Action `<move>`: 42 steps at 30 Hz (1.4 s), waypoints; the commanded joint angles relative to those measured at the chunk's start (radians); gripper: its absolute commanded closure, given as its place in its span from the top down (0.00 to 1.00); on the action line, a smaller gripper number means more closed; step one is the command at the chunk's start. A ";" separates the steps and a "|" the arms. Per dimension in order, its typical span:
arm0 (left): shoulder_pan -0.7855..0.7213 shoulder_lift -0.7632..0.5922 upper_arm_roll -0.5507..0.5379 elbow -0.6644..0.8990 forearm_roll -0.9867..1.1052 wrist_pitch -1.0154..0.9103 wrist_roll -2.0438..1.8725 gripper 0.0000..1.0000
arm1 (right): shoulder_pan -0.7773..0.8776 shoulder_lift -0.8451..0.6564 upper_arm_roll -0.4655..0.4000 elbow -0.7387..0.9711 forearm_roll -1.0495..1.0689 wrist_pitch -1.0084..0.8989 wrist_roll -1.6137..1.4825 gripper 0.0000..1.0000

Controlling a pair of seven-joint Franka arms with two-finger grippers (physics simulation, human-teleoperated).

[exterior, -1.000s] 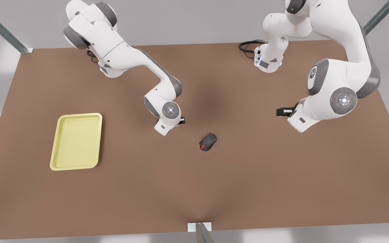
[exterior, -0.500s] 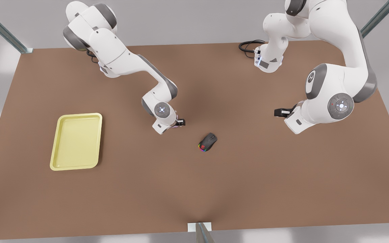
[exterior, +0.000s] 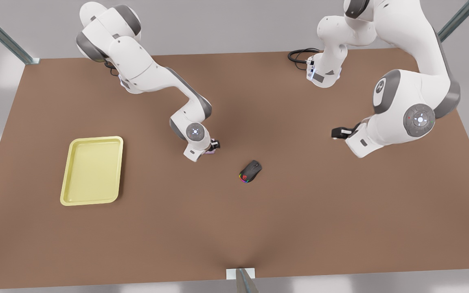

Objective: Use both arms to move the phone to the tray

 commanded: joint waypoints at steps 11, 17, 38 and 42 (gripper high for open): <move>0.001 0.004 0.004 0.003 0.052 -0.013 0.020 1.00 | 0.006 0.008 0.023 -0.024 0.012 -0.007 0.000 1.00; 0.001 0.007 0.004 0.003 0.055 -0.013 0.020 1.00 | 0.006 0.011 0.024 -0.026 0.012 0.001 0.003 0.96; 0.001 0.017 0.004 0.003 0.079 -0.010 0.018 1.00 | -0.657 -0.207 0.009 0.031 -0.052 -0.291 -0.650 0.78; 0.001 0.018 0.003 0.003 0.079 -0.008 0.018 1.00 | -0.823 -0.200 0.009 0.003 -0.088 -0.289 -0.837 0.78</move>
